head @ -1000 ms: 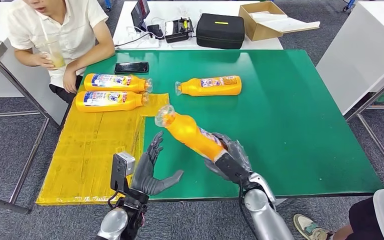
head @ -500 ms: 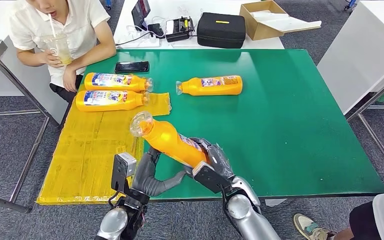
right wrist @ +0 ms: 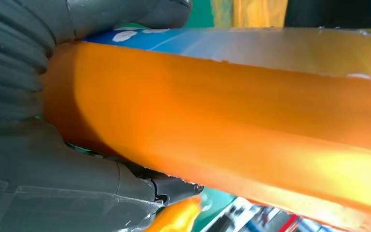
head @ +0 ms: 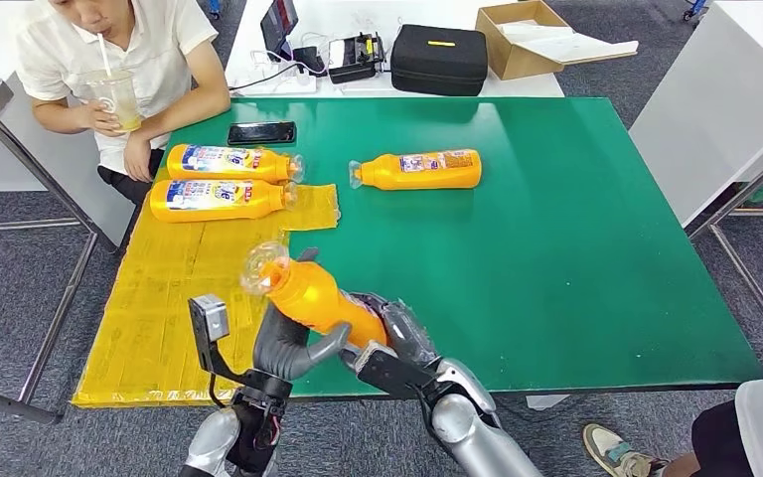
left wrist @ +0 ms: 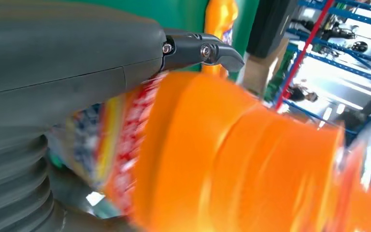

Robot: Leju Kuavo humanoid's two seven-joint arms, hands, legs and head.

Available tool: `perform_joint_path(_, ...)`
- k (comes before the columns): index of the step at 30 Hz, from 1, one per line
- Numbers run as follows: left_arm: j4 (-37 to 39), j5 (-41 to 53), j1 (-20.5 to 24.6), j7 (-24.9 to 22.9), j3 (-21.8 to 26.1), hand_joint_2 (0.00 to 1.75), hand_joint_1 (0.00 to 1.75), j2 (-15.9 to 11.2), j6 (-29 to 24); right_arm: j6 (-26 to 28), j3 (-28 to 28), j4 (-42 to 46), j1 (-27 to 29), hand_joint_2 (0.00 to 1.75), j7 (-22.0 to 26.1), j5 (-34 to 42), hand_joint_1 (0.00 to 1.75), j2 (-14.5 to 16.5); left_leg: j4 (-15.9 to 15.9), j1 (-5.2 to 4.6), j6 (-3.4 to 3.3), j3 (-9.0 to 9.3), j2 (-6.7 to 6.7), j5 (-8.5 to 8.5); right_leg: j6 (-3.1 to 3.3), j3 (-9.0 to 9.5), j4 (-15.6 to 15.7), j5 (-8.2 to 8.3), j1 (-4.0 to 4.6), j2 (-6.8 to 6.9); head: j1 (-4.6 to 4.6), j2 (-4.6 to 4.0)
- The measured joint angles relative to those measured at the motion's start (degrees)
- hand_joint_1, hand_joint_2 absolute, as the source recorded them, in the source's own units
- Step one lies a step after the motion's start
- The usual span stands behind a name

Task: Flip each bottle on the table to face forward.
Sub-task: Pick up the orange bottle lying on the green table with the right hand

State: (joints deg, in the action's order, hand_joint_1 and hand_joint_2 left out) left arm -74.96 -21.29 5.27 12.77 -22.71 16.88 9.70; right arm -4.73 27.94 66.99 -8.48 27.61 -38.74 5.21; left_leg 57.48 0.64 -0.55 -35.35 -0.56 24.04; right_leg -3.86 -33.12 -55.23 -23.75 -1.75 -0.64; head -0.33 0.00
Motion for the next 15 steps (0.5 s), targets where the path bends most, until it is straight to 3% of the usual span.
perform_joint_path(8, 0.9, -5.2, 0.1, -0.3, 1.0, 1.75, 0.01, 0.2, 1.7, 0.1, 1.8, -3.3, -1.5, 1.75, 0.9, 0.7, 1.54, 0.4, 0.0, 0.0, 0.0, 0.0, 0.0, -0.01, 0.0, -0.01, 0.0, 0.0, 0.0, 0.0, 0.01, 0.0)
perform_joint_path(9, 1.0, -6.0, 0.1, -0.3, 1.0, 1.75, 0.09, 0.2, 2.0, 0.3, 1.9, -3.8, -1.7, 1.75, 1.0, 0.9, 1.54, 0.4, 0.0, 0.0, 0.0, 0.0, 0.0, -0.01, 0.0, -0.01, 0.0, 0.0, 0.0, 0.0, 0.01, 0.0)
perform_joint_path(13, 1.9, -9.6, 0.1, -1.0, 1.0, 1.75, 1.68, 0.2, 2.9, 1.1, 2.2, -5.7, -2.2, 1.75, 2.0, 1.5, 1.55, 0.4, 0.0, 0.0, 0.0, -0.01, 0.0, 0.0, 0.0, -0.02, 0.0, 0.0, 0.0, 0.0, 0.0, 0.0)
perform_joint_path(15, 2.8, -10.8, 0.3, -1.1, 0.8, 1.75, 1.75, 0.2, 3.0, 1.5, 2.3, -6.7, -2.5, 1.75, 2.4, 1.7, 1.5, 0.4, 0.0, 0.0, 0.0, -0.01, 0.0, 0.0, 0.0, -0.02, 0.0, 0.0, 0.0, 0.0, -0.01, 0.0)
